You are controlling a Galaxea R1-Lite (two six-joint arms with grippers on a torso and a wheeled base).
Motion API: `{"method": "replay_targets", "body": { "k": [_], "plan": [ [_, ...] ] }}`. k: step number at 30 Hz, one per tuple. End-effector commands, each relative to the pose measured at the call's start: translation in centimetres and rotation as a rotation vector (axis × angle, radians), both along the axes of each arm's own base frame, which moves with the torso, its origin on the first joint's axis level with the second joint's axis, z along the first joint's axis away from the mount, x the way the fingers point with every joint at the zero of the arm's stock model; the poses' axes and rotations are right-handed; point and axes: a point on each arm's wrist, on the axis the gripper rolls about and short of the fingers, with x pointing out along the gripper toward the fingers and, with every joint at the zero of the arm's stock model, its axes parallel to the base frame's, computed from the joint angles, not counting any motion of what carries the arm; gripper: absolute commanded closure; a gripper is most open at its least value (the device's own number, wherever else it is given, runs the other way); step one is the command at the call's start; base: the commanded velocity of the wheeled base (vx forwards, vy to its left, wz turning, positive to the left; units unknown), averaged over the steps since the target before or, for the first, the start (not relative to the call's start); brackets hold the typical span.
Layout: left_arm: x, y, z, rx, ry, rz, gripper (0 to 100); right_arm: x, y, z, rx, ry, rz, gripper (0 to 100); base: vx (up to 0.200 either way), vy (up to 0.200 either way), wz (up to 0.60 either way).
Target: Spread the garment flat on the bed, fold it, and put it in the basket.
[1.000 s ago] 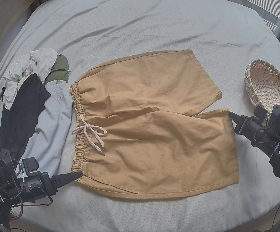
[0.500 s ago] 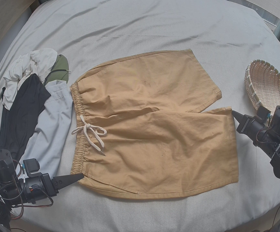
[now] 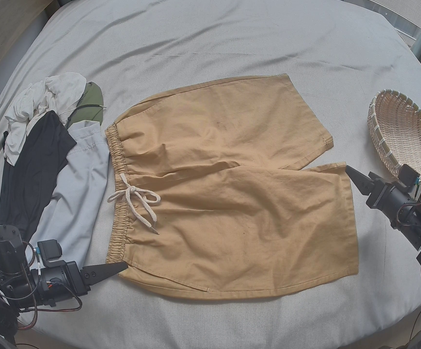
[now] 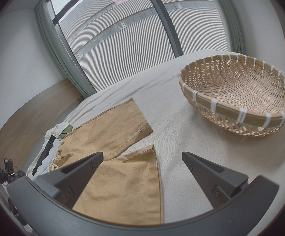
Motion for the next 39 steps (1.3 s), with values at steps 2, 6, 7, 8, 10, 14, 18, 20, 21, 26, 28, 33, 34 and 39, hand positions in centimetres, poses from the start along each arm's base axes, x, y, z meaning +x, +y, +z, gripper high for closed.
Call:
{"method": "replay_targets", "body": {
  "k": [2,6,7,8,10,14,18,20,21,26,28,33,34,39],
  "plan": [
    [0.3,-0.2,-0.4,0.006,0.017,-0.008,0,-1.2,-0.2,0.7,0.005,-0.03,-0.002,0,0.0,0.0,0.0],
    [0.4,-0.2,-0.3,0.002,0.016,-0.007,100,-1.4,-0.2,0.4,0.005,-0.019,-0.001,0,0.0,0.0,0.0],
    [0.5,-0.2,-0.3,0.002,0.02,-0.005,100,-1.6,-0.2,0.2,0.002,-0.01,0.001,0,0.0,0.0,0.0],
    [0.7,-0.3,-0.5,0.008,0.022,-0.007,100,-1.8,-0.2,0.0,0.001,-0.003,0.003,0,0.0,0.0,0.0],
    [0.8,-0.3,-0.6,0.008,0.025,-0.007,100,-1.9,-0.2,-0.2,-0.001,0.006,0.004,0,0.0,0.0,0.0],
    [1.0,-0.3,-0.6,0.008,0.029,-0.007,100,-3.0,-0.4,-1.0,-0.009,0.047,0.013,0,0.0,0.0,0.0],
    [1.0,-0.3,-0.5,0.004,0.018,-0.011,100,-4.8,-0.6,-2.5,-0.017,0.125,0.042,0,0.0,0.0,0.0],
    [1.0,-0.3,-0.5,0.0,0.014,-0.011,100,-5.3,-0.7,-3.1,-0.019,0.153,0.045,0,0.0,0.0,0.0],
    [1.0,-0.3,-0.5,-0.001,0.014,-0.011,100,-5.4,-0.7,-3.2,-0.021,0.16,0.047,0,0.0,0.0,0.0],
    [0.7,-0.3,-0.5,0.0,0.013,-0.011,0,-5.8,-0.7,-3.5,-0.021,0.172,0.048,0,0.0,0.0,0.0],
    [1.1,-0.3,-0.2,-0.001,0.0,-0.005,0,-5.7,-0.7,-3.4,-0.02,0.169,0.048,0,0.0,0.0,0.0],
    [1.5,-0.4,0.0,-0.001,-0.021,-0.003,0,-5.8,-0.6,-3.5,-0.021,0.168,0.054,0,0.0,0.0,0.0],
    [1.6,-0.4,0.1,-0.002,-0.022,-0.003,0,-5.8,-0.6,-3.5,-0.02,0.169,0.054,0,0.0,0.0,0.0],
    [2.0,-0.4,0.2,-0.005,-0.027,-0.002,0,-5.9,-0.6,-3.6,-0.021,0.178,0.054,0,0.0,0.0,0.0]
  ]
}}
